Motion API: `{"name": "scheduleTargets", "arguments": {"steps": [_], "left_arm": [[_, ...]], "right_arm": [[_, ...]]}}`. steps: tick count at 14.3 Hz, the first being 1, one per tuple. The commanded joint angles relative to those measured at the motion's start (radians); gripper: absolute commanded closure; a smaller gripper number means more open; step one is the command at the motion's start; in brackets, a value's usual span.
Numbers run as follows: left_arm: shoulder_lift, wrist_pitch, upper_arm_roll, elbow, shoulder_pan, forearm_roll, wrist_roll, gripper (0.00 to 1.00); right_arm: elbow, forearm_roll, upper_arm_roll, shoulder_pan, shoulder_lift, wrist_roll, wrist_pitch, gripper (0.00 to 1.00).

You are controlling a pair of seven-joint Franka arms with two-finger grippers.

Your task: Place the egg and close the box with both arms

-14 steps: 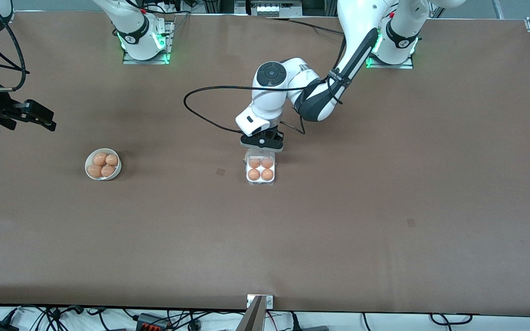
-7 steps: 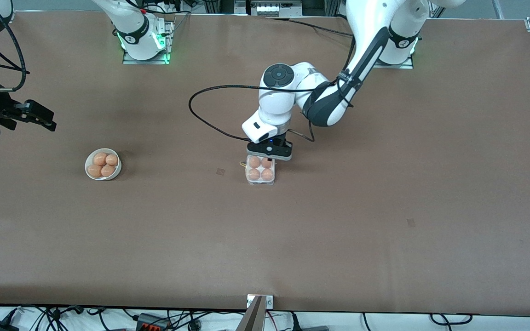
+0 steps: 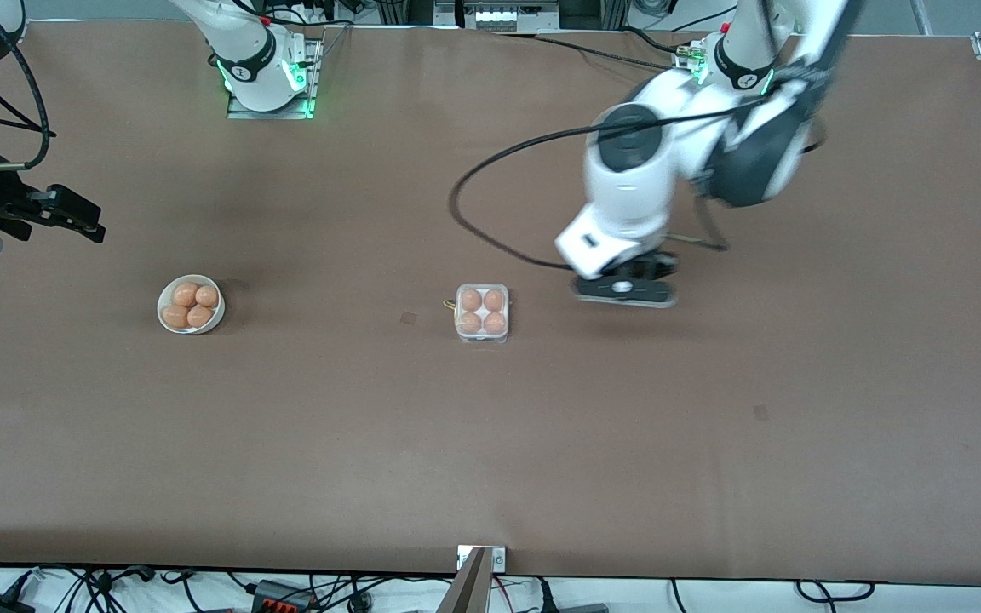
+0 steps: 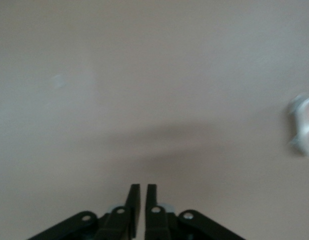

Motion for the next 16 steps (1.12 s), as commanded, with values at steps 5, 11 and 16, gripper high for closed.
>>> {"name": "scheduleTargets", "arguments": {"steps": [5, 11, 16], "left_arm": [[-0.145, -0.285, -0.006, 0.106, 0.269, -0.229, 0.325, 0.0], [-0.351, -0.129, 0.158, -0.031, 0.317, -0.359, 0.319, 0.0], [-0.412, -0.084, 0.163, -0.141, 0.314, -0.293, 0.351, 0.0]], "right_arm": [[0.0, -0.008, 0.001, -0.003, -0.016, -0.015, -0.022, 0.0], [-0.005, 0.003, 0.002, -0.014, -0.018, 0.0, -0.034, 0.0], [-0.092, 0.003, 0.002, -0.02, -0.087, -0.014, 0.008, 0.0]]}}
